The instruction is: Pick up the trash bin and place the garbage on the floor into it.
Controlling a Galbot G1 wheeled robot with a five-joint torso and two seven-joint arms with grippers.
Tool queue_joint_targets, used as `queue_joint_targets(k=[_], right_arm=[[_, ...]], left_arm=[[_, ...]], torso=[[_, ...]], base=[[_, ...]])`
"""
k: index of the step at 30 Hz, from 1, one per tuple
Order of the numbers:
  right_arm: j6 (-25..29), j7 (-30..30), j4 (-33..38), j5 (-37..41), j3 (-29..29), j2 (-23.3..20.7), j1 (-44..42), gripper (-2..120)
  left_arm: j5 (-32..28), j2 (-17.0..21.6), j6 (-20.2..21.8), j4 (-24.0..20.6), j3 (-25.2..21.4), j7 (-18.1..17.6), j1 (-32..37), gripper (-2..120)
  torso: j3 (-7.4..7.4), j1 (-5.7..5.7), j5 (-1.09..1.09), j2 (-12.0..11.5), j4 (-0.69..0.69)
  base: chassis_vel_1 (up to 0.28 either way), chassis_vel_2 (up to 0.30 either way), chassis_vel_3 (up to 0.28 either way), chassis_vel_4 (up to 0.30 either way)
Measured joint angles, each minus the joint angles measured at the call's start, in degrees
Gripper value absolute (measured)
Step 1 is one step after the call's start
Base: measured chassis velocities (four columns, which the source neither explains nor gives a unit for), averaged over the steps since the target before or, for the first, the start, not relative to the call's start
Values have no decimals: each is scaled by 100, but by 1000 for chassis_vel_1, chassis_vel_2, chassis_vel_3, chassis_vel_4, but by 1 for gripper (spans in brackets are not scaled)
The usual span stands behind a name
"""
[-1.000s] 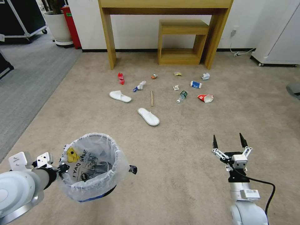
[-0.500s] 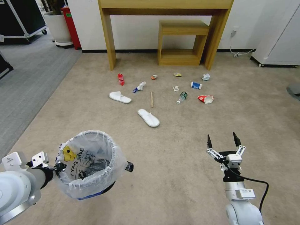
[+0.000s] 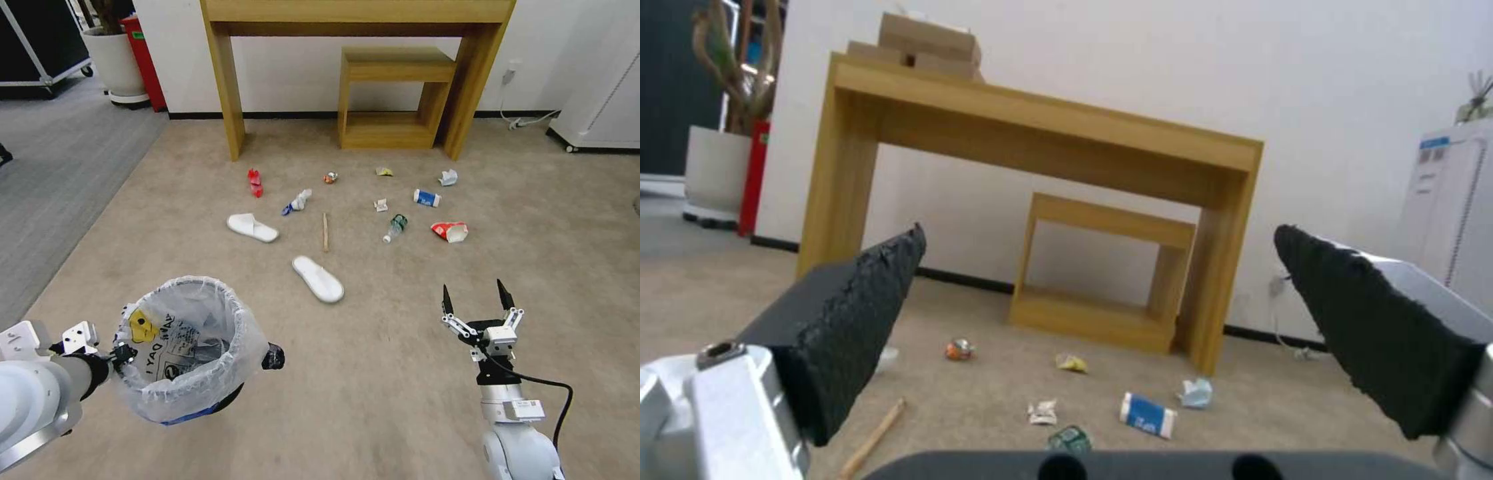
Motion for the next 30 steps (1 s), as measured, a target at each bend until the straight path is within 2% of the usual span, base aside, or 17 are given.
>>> queue_joint_targets(k=[22, 30], right_arm=[[131, -17, -94, 32, -6, -34, 47, 100], [206, -127, -19, 222, -33, -34, 62, 100]], left_arm=[[98, -84, -24, -52, 51, -42, 106, 0], [15, -45, -6, -51, 57, -57, 108, 0]], torso=[[1, 2, -1, 0, 1], [-2, 1, -2, 0, 1]], base=[[-292, 292, 296, -296], [-42, 41, 58, -44]])
